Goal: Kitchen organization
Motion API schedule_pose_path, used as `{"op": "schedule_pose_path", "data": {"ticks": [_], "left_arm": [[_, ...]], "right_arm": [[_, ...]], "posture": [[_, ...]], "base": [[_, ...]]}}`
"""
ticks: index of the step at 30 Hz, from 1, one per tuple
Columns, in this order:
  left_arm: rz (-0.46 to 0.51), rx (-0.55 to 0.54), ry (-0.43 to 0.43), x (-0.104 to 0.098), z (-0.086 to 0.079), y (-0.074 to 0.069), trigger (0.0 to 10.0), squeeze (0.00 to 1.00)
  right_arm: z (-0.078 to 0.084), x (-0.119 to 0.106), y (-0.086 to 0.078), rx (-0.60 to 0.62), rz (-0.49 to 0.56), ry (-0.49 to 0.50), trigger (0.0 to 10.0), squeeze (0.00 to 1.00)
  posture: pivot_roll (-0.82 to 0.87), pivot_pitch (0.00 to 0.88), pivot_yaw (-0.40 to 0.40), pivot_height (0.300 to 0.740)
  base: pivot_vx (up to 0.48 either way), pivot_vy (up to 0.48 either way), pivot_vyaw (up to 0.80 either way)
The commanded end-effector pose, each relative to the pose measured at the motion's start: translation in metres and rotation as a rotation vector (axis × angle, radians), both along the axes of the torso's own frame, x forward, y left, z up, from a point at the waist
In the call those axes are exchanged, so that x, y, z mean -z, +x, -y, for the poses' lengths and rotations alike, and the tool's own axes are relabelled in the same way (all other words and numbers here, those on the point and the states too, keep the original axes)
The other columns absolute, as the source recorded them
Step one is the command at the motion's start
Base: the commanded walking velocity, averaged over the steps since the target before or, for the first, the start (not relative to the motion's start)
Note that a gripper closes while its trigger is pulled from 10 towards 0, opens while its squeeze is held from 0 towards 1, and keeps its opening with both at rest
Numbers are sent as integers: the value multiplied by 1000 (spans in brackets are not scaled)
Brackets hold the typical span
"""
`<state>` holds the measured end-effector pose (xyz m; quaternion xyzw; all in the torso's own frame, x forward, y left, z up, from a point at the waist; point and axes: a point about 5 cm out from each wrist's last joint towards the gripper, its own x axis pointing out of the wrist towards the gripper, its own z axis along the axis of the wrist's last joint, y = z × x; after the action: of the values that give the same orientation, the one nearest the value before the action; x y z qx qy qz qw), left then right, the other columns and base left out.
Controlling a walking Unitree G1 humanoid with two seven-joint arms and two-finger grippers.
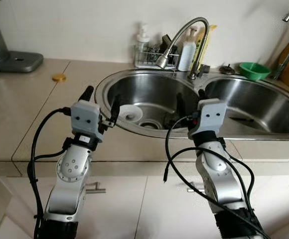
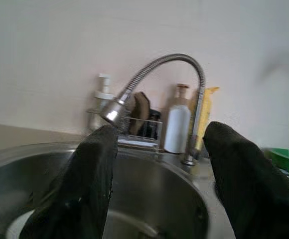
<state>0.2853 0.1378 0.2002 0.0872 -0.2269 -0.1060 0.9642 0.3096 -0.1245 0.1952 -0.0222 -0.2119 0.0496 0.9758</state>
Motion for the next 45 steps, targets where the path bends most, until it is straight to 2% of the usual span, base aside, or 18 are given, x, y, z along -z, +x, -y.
{"op": "schedule_pose_path", "data": {"ticks": [1, 9, 10, 28, 33, 39, 45], "left_arm": [[19, 39, 12, -2, 10, -1, 10000, 0], [30, 54, 3, -3, 13, -3, 10000, 0], [36, 63, -29, -3, 13, -3, 10000, 0], [7, 84, -4, 6, 16, -6, 10000, 0], [-30, 110, 34, 16, 20, -7, 10000, 0], [-92, 142, 57, 30, 23, -8, 10000, 0], [-201, 171, 123, 57, 23, -12, 10000, 0]], "right_arm": [[12, -3, -3, 38, 14, -11, 10000, 0], [22, -7, -8, 83, 52, -11, 10000, 0], [24, -6, -9, 85, 51, -11, 10000, 0], [31, 6, -18, 93, 10, -44, 10000, 0], [33, 10, -20, 104, -6, -51, 10000, 0], [42, 23, -20, 164, -88, -48, 10000, 0], [46, 34, -21, 189, -155, -64, 10000, 0]], "posture": [[69, 0, -61, 740], [51, 0, -63, 740], [49, 0, -62, 740], [38, 0, -66, 740], [31, 0, -62, 740], [30, 0, -57, 740], [26, 0, -51, 740]], "base": [[0, -461, -800], [0, -464, -800], [0, 0, -800], [0, 0, -800], [0, 0, -800], [0, 0, -800], [0, 0, -800]]}}
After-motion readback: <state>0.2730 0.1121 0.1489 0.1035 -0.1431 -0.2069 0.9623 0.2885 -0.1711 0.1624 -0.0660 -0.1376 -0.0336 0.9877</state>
